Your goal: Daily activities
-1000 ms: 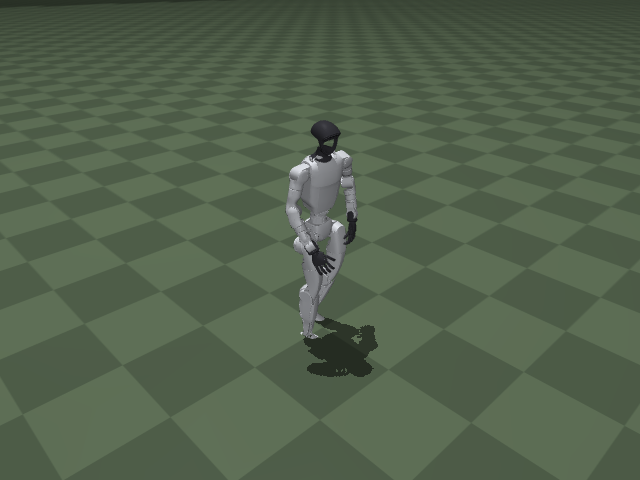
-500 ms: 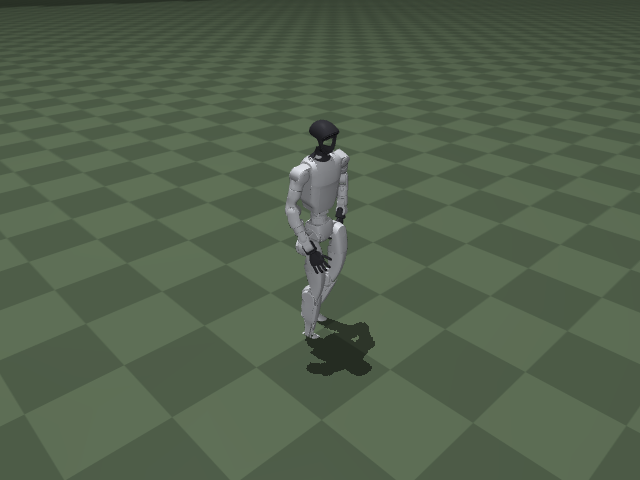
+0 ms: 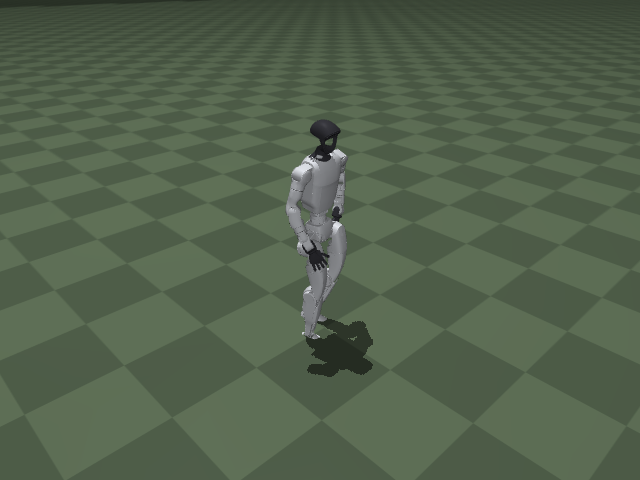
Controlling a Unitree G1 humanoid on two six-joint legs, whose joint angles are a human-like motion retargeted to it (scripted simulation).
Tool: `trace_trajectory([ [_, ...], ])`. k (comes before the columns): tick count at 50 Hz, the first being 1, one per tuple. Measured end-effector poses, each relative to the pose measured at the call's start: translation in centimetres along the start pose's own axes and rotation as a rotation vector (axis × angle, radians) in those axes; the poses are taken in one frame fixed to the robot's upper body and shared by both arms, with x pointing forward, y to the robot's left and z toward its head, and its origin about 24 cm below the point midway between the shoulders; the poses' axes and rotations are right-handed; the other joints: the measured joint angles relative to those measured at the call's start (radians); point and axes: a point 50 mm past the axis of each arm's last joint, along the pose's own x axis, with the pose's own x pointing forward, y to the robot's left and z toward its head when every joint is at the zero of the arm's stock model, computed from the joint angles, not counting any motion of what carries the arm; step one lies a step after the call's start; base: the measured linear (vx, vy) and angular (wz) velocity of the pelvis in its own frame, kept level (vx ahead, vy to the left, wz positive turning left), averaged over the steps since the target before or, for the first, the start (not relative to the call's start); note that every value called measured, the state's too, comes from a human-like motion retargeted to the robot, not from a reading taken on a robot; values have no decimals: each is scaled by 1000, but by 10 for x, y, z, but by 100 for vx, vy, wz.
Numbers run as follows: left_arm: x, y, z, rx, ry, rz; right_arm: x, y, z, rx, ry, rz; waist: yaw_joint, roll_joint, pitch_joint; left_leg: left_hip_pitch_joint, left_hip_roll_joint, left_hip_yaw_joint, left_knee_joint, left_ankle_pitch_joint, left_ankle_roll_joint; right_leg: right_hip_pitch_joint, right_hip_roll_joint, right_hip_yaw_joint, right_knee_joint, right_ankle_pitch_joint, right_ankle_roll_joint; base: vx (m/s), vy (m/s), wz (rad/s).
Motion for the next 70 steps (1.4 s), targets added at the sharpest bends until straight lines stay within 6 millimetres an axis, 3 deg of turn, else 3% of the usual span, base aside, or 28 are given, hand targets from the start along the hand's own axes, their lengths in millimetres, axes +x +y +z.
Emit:
trace_trajectory([
  [33,-8,13,2,-80,-29,41,-11,48,-31,23,106,183,64,-1,17,-9,-8,-77,7,-14,-16,16,-27,-105,37,-42,-47,1,1,25],
  [46,-17,13,23,-131,-153,76,-42,53,-50,62,59,195,89,0,33,-23,-1,-111,24,-37,-29,45,-29,-149,5,-40,-71,3,1,32],
  [57,-29,19,44,-228,-279,129,-72,47,-27,158,-128,178,93,11,32,-34,6,-148,18,-46,-52,65,-26,-188,-27,-32,-83,3,1,36],
  [70,-37,32,51,-291,-337,147,-89,55,-8,232,-232,229,121,22,24,-38,9,-202,-30,-29,-80,100,-24,-241,-101,1,-92,1,-1,39],
])
